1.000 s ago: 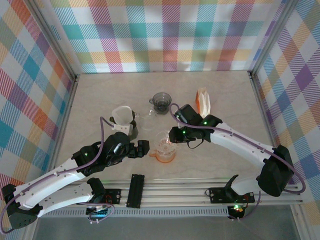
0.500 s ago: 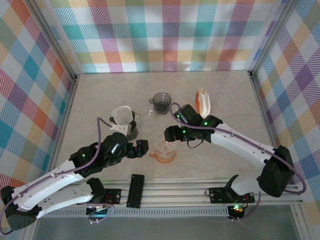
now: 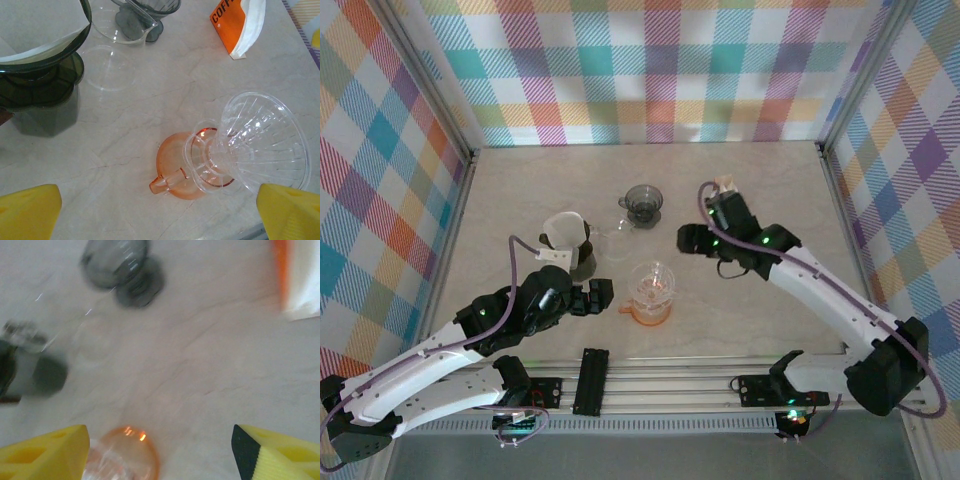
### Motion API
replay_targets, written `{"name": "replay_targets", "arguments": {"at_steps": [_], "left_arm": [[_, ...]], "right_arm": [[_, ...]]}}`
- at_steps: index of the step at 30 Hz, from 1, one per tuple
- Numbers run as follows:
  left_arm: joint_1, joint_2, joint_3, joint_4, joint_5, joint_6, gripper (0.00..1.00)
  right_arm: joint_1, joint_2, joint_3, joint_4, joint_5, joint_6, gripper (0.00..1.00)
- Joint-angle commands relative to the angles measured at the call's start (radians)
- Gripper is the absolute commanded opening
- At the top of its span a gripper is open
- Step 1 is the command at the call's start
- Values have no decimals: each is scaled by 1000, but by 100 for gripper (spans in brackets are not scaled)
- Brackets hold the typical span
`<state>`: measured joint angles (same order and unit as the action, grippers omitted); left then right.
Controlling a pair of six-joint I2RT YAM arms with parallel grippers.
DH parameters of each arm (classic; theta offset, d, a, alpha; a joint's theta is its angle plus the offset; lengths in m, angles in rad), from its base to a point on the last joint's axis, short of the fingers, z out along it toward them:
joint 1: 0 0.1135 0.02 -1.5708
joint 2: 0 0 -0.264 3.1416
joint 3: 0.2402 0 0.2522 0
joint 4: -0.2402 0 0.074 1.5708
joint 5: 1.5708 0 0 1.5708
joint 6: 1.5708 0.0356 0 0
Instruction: Place the coffee filter in the dripper
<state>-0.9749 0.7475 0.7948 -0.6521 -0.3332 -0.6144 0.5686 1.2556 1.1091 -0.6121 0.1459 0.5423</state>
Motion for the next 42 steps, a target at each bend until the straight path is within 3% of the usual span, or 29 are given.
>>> {"name": "replay_targets", "arguments": {"at_steps": [1,12,24,42], "left_arm": [[-9,18,29,10,-17,19,100],[-8,46,26,-4,-19,11,100],[-8,58,35,-6,-49,30,100],[-9,71,36,-6,-71,40,100]], "right_arm": [[-115,72,15,69,-27,-38,67],[-252,462,266,63,57,-141,37],[-260,644,429,29,139,-181,30],[-261,734,514,0,182,-212,21]]}}
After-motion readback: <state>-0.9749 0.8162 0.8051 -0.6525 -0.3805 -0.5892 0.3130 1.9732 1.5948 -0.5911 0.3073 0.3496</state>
